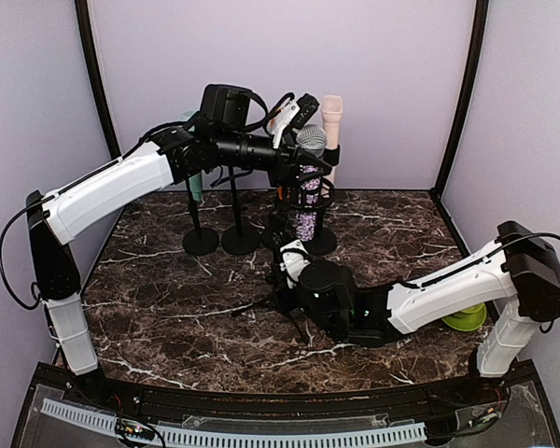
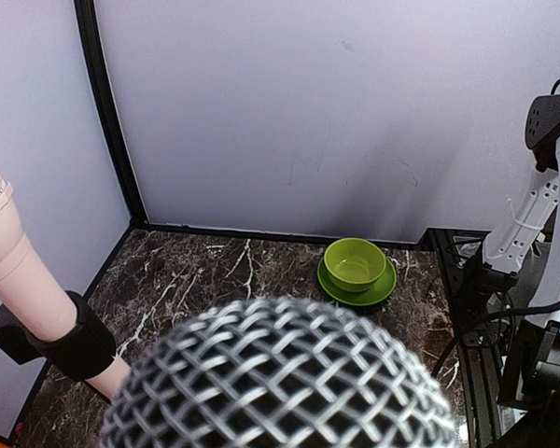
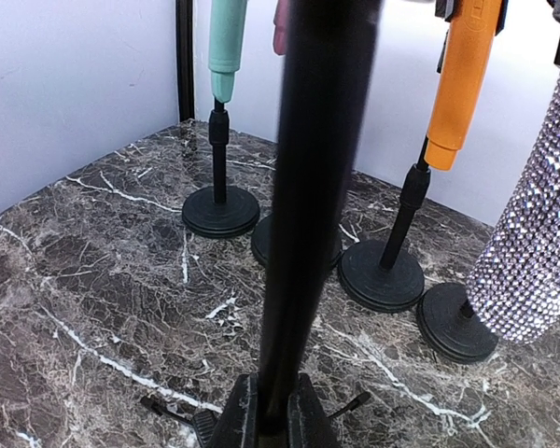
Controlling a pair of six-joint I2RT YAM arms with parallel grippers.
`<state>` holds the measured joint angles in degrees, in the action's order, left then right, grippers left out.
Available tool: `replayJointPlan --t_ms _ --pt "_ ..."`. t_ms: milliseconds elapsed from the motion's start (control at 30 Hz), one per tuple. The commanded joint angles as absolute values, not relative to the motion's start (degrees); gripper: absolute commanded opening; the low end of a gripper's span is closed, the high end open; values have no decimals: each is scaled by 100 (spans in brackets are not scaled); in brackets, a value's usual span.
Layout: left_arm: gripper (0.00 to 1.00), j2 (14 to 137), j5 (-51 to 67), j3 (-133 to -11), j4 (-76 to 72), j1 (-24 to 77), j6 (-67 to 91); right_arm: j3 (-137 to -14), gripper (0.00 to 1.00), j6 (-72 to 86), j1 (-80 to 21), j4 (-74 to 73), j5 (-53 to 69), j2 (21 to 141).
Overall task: Remove the microphone from the stand
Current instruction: Remove the microphone from the microphone stand.
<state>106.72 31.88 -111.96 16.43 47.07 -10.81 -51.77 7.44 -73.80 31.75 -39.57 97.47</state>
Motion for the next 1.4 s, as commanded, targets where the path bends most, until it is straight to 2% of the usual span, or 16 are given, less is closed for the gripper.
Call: replayJointPlan --t_ms 0,867,1200,1367 --pt "15 10051 3281 -11567 1412 4772 -854 -5336 0 705 -7442 2888 -3709 9994" --pt "18 9000 3221 -11245 908 4774 -1332 -6012 0 1411 -7433 1848 -3329 10518" --pt "18 8312 2609 -11305 607 4768 -1997 -5999 0 1363 -7427 1786 -3381 10528" --pt "17 7965 1801 -11409 1719 4706 -2357 -5998 0 1238 -7393 1744 -3580 10379"
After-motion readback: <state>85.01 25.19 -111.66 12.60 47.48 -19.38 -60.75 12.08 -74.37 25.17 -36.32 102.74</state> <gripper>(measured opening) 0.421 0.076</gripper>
